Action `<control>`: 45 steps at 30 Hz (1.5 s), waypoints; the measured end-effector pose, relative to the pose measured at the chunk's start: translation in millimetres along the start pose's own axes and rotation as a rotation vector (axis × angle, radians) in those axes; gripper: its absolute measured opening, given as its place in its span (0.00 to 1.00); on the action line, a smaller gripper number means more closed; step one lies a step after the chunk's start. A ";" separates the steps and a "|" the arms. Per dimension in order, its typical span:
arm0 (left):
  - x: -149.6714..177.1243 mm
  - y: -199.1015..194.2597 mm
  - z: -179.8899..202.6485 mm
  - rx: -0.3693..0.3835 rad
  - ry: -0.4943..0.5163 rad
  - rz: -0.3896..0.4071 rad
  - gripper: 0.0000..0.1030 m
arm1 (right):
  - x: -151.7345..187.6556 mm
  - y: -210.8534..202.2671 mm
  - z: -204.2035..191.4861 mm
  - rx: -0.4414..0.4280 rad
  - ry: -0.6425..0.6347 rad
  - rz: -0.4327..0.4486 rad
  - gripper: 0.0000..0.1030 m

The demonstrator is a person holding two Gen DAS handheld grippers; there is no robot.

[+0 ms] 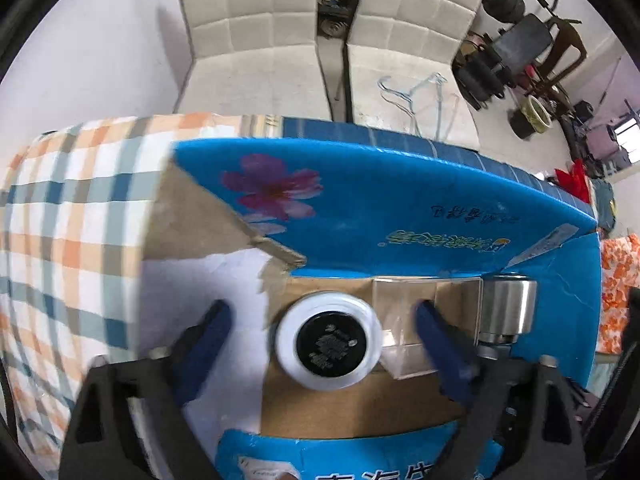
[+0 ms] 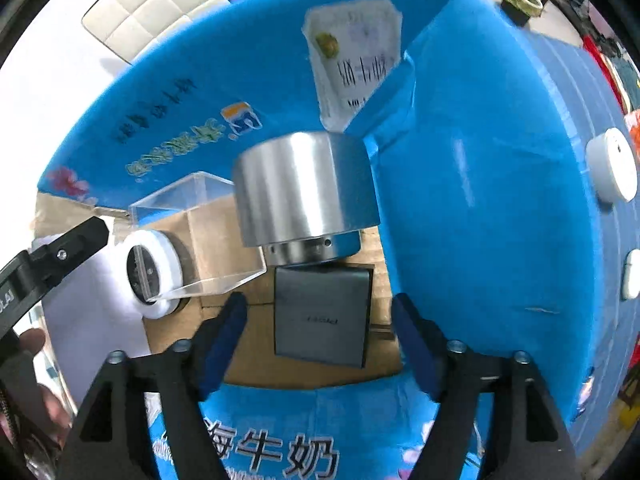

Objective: Organize rigid objects
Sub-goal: 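Carry the puck and power bank into the carton and open both tools, then withdraw both tools from the carton toward the remaining table objects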

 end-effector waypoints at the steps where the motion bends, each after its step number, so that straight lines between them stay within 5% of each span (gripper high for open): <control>1: 2.0 -5.7 -2.2 -0.005 -0.005 0.009 1.00 | 3.6 -4.0 -2.0 0.011 -0.020 0.004 0.93; 3: 7.4 -15.8 -5.0 -0.014 -0.007 0.019 1.00 | 11.9 -12.6 -7.1 0.032 -0.061 0.013 1.00; 8: 25.8 -38.2 -4.3 -0.060 0.019 0.049 1.00 | 44.4 -33.5 -20.5 0.073 -0.157 0.040 1.00; 19: 83.5 -121.6 5.0 -0.124 0.075 0.168 1.00 | 76.7 -128.9 -30.1 0.042 -0.229 0.197 1.00; 32: 108.8 -198.1 16.0 -0.124 0.066 0.290 1.00 | 114.0 -215.4 -21.4 -0.025 -0.246 0.313 1.00; 39: 130.1 -198.1 44.5 -0.047 0.078 0.287 1.00 | 136.0 -230.5 59.2 -0.015 -0.117 0.349 1.00; 45: 166.8 -159.0 137.2 0.045 0.200 0.213 1.00 | 144.4 -183.7 201.3 0.073 0.087 0.229 1.00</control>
Point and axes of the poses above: each gripper's, at about its wrist camera, not at the fingertips, and y roughly the way its jaws point, z to its right, x to its underside, the point moved 4 cm from there along y, roughly the way its jaws point, and after that the axes turned 1 degree about z, right-handed, at the moved point
